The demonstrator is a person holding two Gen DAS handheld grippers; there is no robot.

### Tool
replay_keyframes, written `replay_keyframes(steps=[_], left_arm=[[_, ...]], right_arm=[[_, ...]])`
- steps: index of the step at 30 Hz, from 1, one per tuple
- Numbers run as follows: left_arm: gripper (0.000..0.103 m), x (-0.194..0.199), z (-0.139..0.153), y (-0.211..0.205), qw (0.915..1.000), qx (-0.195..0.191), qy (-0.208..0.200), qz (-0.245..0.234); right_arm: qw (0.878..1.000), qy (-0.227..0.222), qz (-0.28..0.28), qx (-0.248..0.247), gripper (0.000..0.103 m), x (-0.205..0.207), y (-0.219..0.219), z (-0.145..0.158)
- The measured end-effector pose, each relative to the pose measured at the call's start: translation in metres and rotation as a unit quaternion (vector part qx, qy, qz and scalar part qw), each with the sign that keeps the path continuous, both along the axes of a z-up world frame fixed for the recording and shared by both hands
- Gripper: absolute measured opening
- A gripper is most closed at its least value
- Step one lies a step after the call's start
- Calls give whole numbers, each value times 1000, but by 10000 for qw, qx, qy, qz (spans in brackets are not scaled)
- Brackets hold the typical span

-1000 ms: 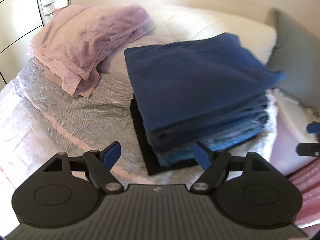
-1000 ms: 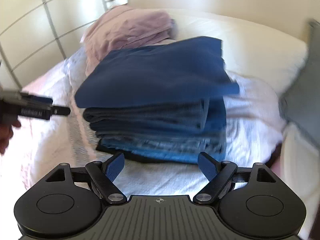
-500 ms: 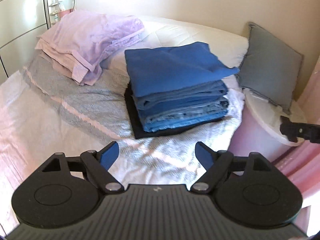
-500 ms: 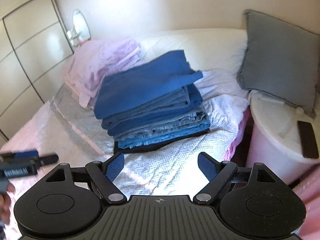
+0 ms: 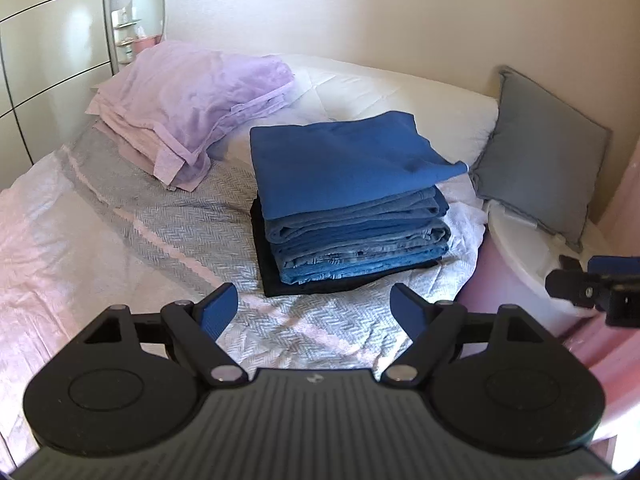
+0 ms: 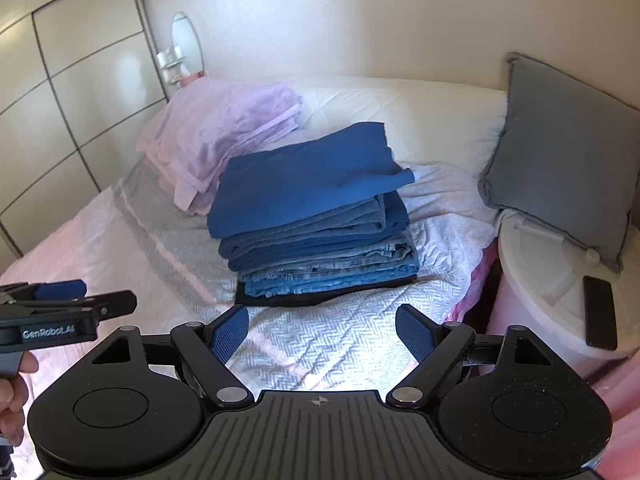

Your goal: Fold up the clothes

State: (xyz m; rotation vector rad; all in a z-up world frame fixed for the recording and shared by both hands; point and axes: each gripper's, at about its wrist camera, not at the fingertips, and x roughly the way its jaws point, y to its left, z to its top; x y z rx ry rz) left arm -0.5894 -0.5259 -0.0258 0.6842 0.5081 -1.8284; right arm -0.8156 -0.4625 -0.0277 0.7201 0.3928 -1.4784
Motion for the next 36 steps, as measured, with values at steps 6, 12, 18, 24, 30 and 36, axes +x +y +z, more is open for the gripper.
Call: replay_keyframes(steps=[6,12,18,24,30,36], left_arm=[[81,-11,2,5,9997,161,22,185],[81,-16,0,10,9994,213,-64,275],[81,-16,-3,12,9991,261,-119,298],[81,-14,-3,10,9992,262,-95,278],[81,-13,-6,7,9993,295,-52,238],[81,-15,-8,4,9992,311,17,239]], right_arm=[[9999,31,162,32,84,-10,0,-1],[9997,-43,240,91,84,-15,-1,-3],[9994,-81,297,141,84,-13,0,-6],[9995,-82,287,140,84,-10,-1,-6],[9995,-89,246,194,84,-8,-2,-9],[9996,-44,187,200,84,-6,-3,-7]])
